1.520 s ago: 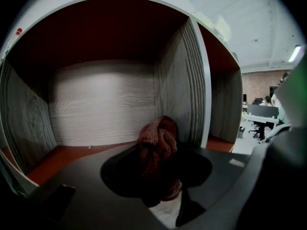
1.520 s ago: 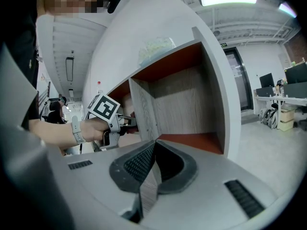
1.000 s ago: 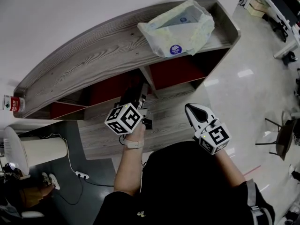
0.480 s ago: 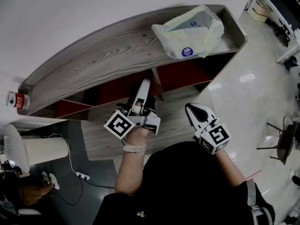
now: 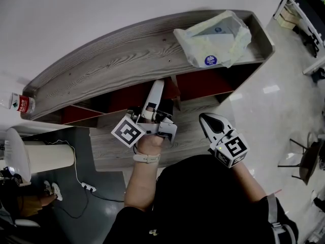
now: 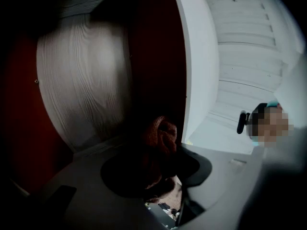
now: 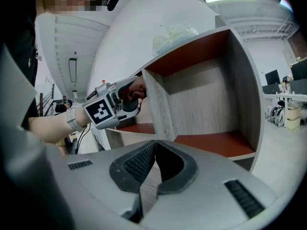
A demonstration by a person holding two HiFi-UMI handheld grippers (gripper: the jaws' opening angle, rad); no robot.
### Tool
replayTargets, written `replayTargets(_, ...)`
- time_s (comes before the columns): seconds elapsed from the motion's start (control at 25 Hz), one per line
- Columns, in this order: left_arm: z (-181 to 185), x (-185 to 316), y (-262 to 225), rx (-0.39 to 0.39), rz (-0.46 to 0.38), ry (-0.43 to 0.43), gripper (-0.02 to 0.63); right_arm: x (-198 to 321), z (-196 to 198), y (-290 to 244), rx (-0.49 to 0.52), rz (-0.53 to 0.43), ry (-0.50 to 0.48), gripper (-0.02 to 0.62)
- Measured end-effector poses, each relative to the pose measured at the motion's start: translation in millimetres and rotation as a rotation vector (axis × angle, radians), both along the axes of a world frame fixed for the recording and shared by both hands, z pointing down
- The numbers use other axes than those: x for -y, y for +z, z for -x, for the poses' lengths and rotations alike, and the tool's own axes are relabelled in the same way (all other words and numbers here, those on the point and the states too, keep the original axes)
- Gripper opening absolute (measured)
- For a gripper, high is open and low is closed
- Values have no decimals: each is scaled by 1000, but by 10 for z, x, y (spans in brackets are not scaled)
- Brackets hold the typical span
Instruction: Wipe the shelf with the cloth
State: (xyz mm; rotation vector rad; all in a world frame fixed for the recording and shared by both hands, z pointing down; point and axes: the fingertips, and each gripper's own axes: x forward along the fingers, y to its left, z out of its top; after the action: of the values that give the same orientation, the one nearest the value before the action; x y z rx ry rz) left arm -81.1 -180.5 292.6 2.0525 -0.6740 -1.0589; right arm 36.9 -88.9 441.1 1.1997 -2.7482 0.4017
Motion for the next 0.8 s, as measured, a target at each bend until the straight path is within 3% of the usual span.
replayTargets(0.4,10,266,322,-128,105,-11,163,32,-127,5,11,2,25,-3)
replayTargets(0.56,1,292,541,-103,169,-13,163,22,-97,14,7,6,15,-3)
replayTargets(0.8,-34,273,908,-2,293,-1,163,2,-61,46,0,7,5,-3)
